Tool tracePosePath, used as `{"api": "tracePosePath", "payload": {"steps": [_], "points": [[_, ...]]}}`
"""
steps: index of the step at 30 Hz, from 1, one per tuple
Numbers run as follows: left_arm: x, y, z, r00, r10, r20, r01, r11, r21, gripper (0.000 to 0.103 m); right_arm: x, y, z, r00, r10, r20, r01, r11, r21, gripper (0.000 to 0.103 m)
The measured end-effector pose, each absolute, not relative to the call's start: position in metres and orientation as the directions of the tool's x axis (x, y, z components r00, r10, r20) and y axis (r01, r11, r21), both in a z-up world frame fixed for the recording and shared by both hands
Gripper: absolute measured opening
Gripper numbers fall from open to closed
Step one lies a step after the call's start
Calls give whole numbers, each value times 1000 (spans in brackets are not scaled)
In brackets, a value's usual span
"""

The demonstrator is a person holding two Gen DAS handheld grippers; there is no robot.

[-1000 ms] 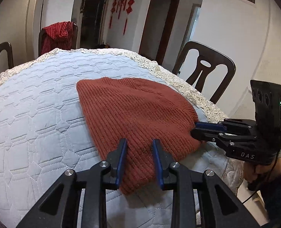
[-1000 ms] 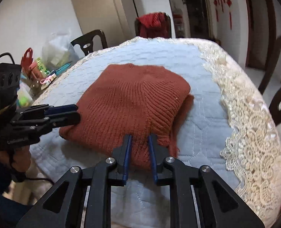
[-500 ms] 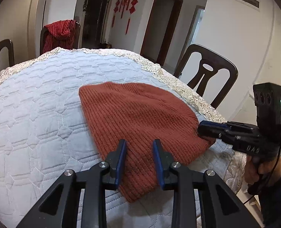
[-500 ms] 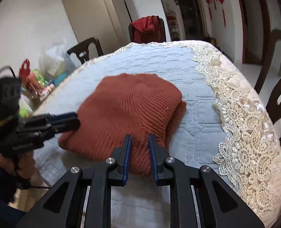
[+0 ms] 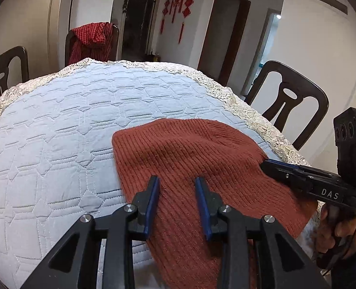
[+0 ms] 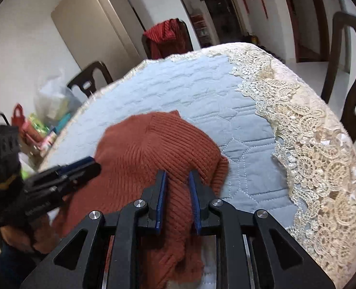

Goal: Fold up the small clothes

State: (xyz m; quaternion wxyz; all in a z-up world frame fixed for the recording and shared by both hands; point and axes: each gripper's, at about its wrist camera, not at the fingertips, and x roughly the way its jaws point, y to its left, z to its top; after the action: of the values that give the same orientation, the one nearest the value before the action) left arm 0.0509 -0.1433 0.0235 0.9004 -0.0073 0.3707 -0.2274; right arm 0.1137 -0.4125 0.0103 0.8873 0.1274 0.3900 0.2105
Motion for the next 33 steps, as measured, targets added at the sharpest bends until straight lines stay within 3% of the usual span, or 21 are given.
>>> {"api": "tracePosePath", "payload": {"steps": [9,14,22,33], "points": [[57,-147,35,637,-379,-672,383,911,-151,34,118,-414,29,621,474,-624,-281,878,387,20],[73,-149,24,617,-338,-711,349,927,-138,35,144,-409,15,592,423,-686,-241,905,351,20],[61,-144,32,631,-339,-698,343,929,-140,36,135,-412,20,609,428,-667,-241,902,359,21],[11,-125,47,649,-369,-666,366,918,-152,36,70,-396,47,619,506,-600,-404,861,310,21]]}}
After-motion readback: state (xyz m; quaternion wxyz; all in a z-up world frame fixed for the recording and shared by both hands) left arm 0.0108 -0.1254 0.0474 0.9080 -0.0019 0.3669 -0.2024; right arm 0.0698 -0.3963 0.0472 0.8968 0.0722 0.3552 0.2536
